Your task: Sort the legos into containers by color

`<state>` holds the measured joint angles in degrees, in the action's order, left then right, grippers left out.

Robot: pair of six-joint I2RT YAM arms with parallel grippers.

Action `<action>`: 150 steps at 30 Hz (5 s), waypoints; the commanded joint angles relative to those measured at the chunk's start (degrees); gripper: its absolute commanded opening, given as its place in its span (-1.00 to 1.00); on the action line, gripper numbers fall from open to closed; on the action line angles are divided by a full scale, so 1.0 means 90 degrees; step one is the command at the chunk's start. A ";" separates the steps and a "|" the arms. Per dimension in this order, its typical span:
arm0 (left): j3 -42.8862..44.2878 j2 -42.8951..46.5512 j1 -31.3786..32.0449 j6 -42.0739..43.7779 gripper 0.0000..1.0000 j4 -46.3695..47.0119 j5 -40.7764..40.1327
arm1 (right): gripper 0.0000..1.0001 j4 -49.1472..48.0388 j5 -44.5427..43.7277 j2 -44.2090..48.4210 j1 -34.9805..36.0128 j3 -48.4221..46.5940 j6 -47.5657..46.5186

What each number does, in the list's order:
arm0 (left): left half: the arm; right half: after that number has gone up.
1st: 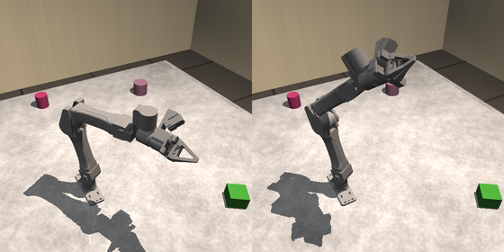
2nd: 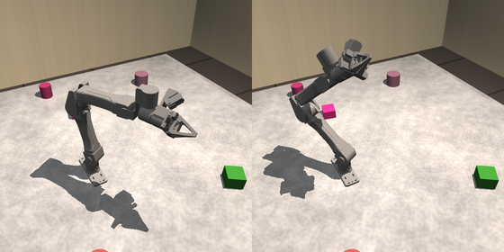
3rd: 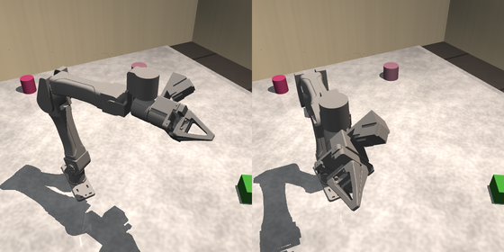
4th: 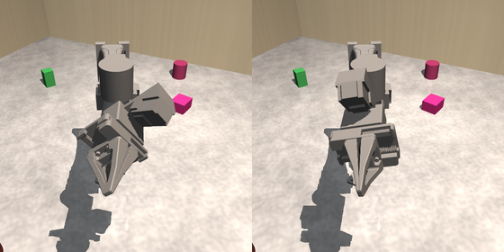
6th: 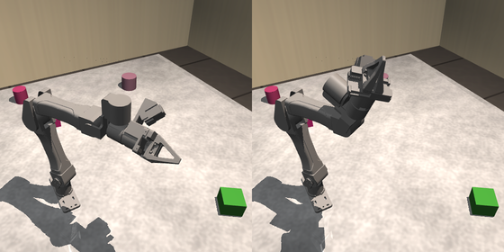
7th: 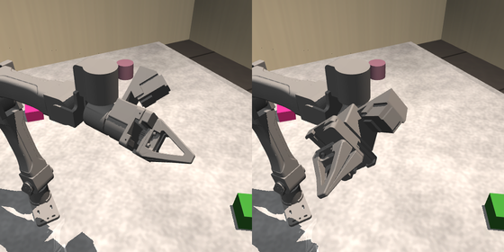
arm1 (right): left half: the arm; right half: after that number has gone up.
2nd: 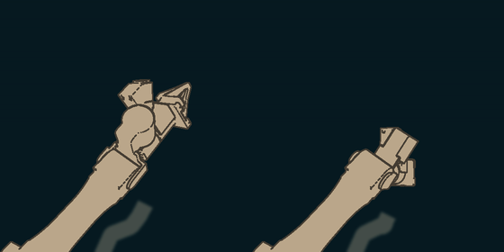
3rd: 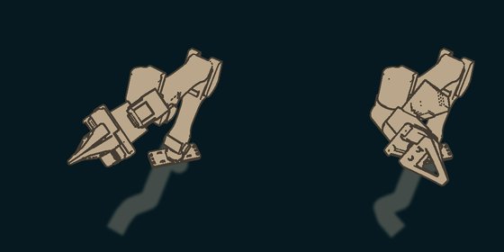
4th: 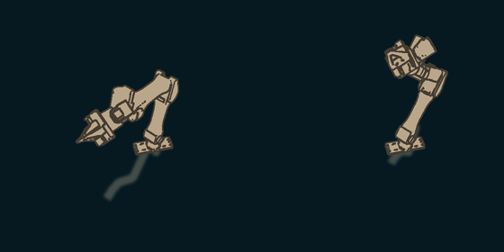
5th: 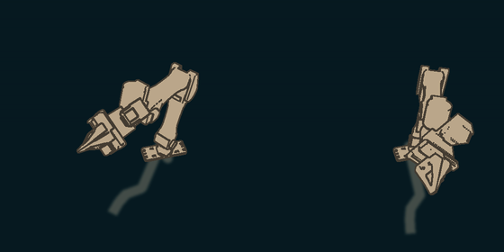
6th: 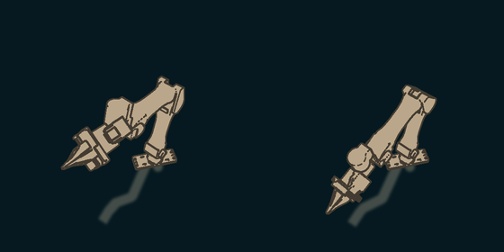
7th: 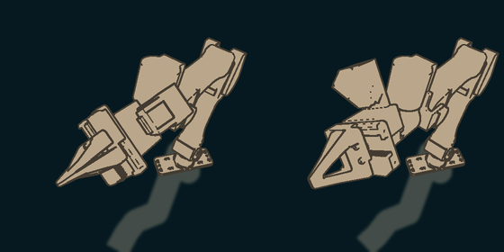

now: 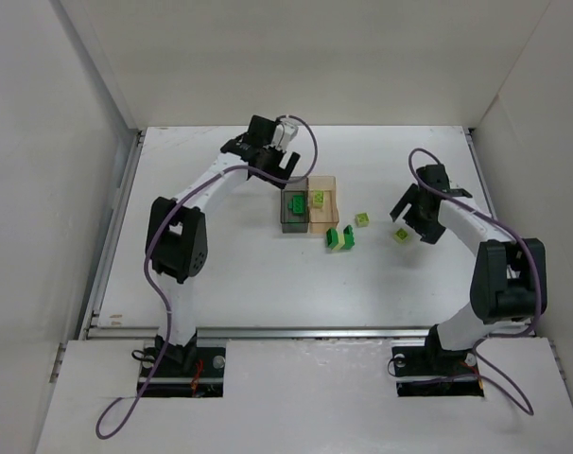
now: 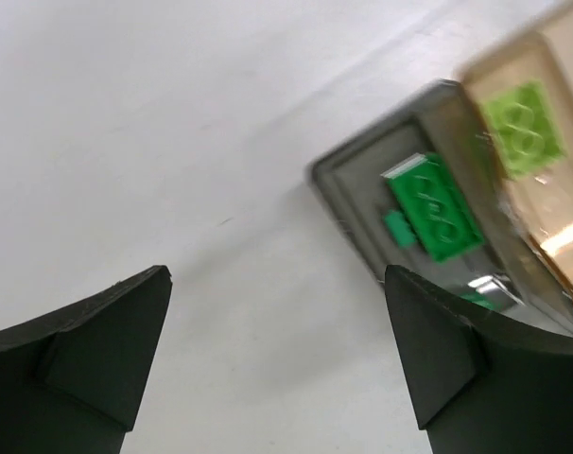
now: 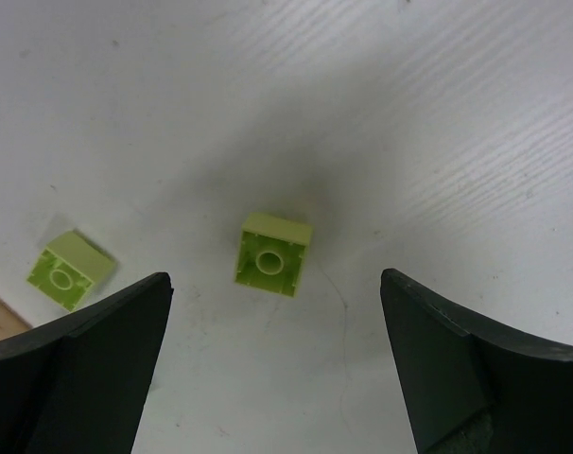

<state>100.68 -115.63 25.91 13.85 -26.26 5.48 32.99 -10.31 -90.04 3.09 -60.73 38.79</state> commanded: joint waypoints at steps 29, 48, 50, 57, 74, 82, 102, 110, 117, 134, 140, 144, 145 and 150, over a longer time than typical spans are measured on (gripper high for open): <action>-0.1791 0.2290 -0.0613 -0.0630 0.98 0.0534 -0.4357 | -1.00 -0.1691 0.0450 -0.0092 0.1832 -0.1836 -0.2714; -0.2290 0.1989 -0.0740 -0.2007 1.00 0.0516 -0.3782 | 0.88 -0.0493 0.1069 -0.2007 0.2986 -0.3506 -0.2923; -0.2388 0.1989 -0.0740 -0.2076 1.00 0.0574 -0.3704 | 0.94 -0.0492 0.0999 -0.1649 0.2986 -0.3478 -0.2845; -0.2388 0.2105 -0.0740 -0.1959 1.00 0.0633 -0.3860 | 0.92 -0.0707 0.1252 -0.0640 0.2080 -0.2736 -0.1879; -0.2398 0.1911 -0.0740 -0.1958 1.00 0.0769 -0.4095 | 0.58 -0.0072 0.0579 -0.2348 0.1551 -0.2442 -0.2903; -0.2281 0.1794 -0.0740 -0.2076 1.00 0.0701 -0.3948 | 0.40 -0.0336 0.0637 -0.2564 0.1551 -0.2179 -0.2776; -0.2164 0.1852 -0.0740 -0.2076 1.00 0.0643 -0.3402 | -1.00 -0.0999 0.0402 -0.1001 0.2321 -0.2870 -0.2453; -0.2222 0.1911 -0.0740 -0.2017 1.00 0.0643 -0.3333 | -0.90 0.0035 0.0530 -0.2407 0.2791 -0.4228 -0.2532; -0.2281 0.1969 -0.0740 -0.1958 1.00 0.0643 -0.3333 | 0.48 0.0055 0.0588 -0.2018 0.2791 -0.4307 -0.2532; -0.2281 0.1911 -0.0740 -0.1958 1.00 0.0643 -0.3157 | 1.00 0.0280 0.1984 -0.0279 0.2254 -0.1526 -0.2503; -0.2281 0.1911 -0.0740 -0.1958 1.00 0.0643 -0.3030 | 1.00 0.0056 0.2043 -0.0424 0.2322 -0.0929 -0.2503; -0.2281 0.1911 -0.0740 -0.1958 1.00 0.0585 -0.2962 | 1.00 -0.0354 0.2394 -0.0503 0.2176 -0.0782 -0.2425; -0.2281 0.1911 -0.0740 -0.1958 1.00 0.0584 -0.2962 | 1.00 -0.0423 0.2482 -0.0503 0.2070 -0.0695 -0.2425; -0.2281 0.1911 -0.0740 -0.1958 1.00 0.0584 -0.2962 | 0.98 -0.0560 0.2619 -0.0582 0.2010 -0.0635 -0.2493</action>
<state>78.78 -99.92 19.42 -3.84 -20.69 -21.17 31.77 10.98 -95.50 21.56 -66.78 16.38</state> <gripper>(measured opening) 0.997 0.992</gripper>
